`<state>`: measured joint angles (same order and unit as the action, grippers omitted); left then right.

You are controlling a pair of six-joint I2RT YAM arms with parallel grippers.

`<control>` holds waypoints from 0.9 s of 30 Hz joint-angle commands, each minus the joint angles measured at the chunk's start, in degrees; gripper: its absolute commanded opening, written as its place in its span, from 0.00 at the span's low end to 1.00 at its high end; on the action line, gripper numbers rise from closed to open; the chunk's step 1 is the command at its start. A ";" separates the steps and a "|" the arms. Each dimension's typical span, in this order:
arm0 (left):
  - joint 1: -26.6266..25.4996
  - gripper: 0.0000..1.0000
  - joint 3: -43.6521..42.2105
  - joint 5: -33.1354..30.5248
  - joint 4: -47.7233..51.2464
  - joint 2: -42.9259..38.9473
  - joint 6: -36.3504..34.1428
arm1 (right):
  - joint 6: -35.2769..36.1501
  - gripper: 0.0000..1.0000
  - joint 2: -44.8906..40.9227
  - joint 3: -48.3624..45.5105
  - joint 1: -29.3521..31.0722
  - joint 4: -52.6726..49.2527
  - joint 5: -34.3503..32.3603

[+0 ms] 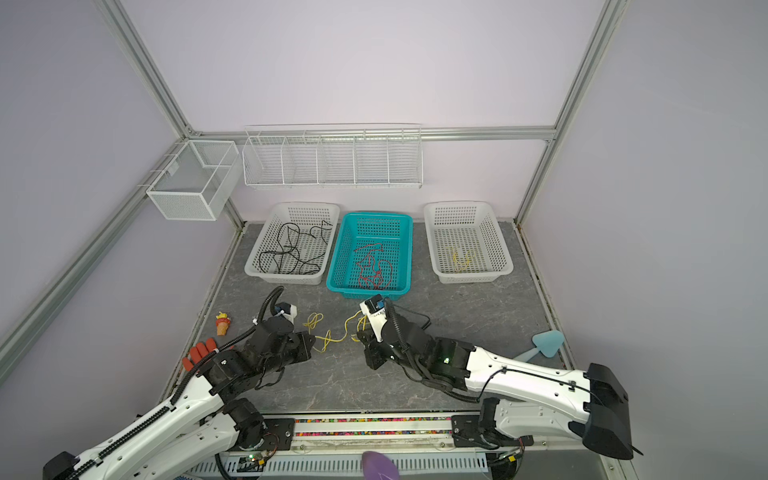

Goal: Untangle the cables
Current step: 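Pull the yellow strands apart, left gripper lifting away from the right gripper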

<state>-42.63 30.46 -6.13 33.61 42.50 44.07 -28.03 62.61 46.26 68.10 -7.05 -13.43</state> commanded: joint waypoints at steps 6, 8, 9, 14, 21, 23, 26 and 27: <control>-0.08 0.00 -0.97 -0.46 -1.17 0.39 -0.81 | -0.14 0.07 -10.84 -2.89 -3.11 -7.10 -2.13; -0.08 0.00 -0.91 -0.59 -1.10 0.39 -1.05 | -0.27 0.07 -12.94 -3.10 -3.94 -8.46 -2.13; -0.08 0.00 -0.76 -0.71 -0.92 0.39 -1.11 | -0.48 0.07 -14.05 -3.28 -4.44 -9.41 -2.06; -0.08 0.00 -0.13 1.06 -1.80 1.95 -1.62 | -1.53 0.07 -16.10 -5.04 -5.62 -10.56 0.57; -0.08 0.00 2.07 5.80 -4.96 2.96 -2.81 | -3.33 0.07 -10.53 -7.35 -5.60 -8.36 4.52; -0.08 0.00 3.49 6.26 -4.46 3.37 -3.36 | -3.54 0.07 -9.83 -8.26 -5.54 -6.89 4.60; -0.08 0.00 5.27 6.18 -3.99 3.38 -4.06 | -3.78 0.07 -8.03 -8.92 -5.60 -5.58 5.22; -0.08 0.00 6.01 6.13 -3.91 3.45 -4.23 | -3.74 0.07 -7.58 -9.02 -5.57 -5.28 5.55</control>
<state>-42.65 33.21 -0.67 30.33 46.09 41.23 -30.61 54.33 38.09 62.70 -15.88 -9.34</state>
